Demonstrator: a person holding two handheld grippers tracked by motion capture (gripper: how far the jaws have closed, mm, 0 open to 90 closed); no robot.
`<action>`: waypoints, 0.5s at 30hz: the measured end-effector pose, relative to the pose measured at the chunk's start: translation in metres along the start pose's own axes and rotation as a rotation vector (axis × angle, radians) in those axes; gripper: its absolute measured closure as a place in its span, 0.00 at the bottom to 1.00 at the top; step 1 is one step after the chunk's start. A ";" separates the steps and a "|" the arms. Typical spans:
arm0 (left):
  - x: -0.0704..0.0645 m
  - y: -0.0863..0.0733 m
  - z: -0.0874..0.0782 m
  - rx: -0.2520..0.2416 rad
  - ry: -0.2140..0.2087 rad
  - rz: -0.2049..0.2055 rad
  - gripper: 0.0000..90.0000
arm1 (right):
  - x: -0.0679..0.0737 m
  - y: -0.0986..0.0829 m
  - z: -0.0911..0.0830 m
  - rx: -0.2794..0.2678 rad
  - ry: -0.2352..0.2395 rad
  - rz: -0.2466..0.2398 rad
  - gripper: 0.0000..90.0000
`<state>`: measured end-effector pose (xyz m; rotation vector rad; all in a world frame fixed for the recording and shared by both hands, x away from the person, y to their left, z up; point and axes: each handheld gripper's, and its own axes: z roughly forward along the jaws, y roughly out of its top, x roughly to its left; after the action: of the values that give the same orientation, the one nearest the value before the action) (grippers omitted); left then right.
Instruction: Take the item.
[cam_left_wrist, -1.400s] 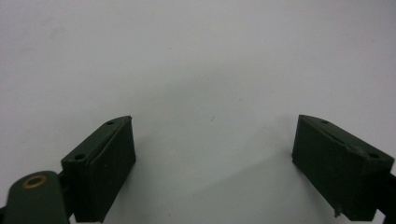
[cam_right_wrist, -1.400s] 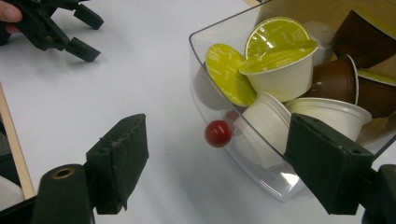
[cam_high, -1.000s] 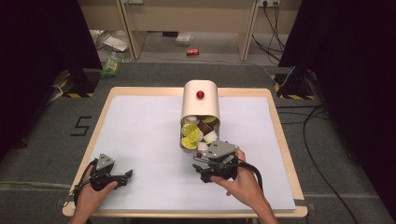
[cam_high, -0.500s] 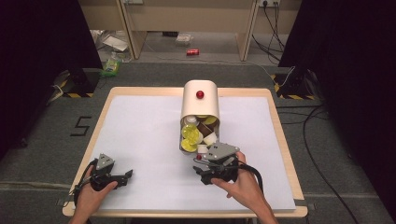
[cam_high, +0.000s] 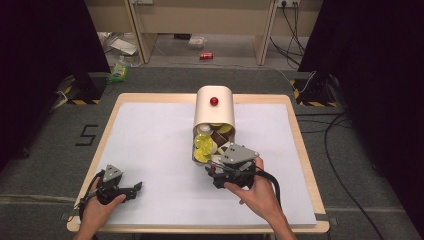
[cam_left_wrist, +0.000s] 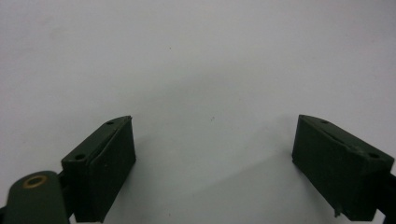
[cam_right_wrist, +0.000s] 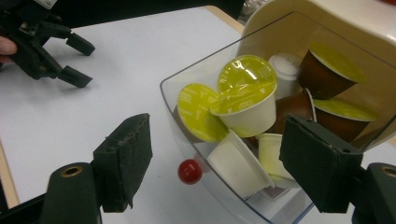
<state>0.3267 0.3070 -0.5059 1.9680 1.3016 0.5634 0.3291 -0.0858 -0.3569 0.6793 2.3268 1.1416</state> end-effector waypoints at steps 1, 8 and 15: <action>0.000 0.000 0.000 0.000 0.000 0.000 0.14 | 0.000 0.001 0.001 0.000 -0.006 -0.001 0.29; 0.000 0.000 0.000 0.000 0.000 0.000 0.14 | -0.008 0.004 0.006 -0.001 -0.052 0.000 0.30; 0.000 0.000 0.000 0.000 0.000 0.000 0.14 | -0.015 0.012 0.015 -0.011 -0.063 0.001 0.32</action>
<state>0.3267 0.3070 -0.5059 1.9678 1.3014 0.5641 0.3520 -0.0796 -0.3528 0.7029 2.2660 1.1169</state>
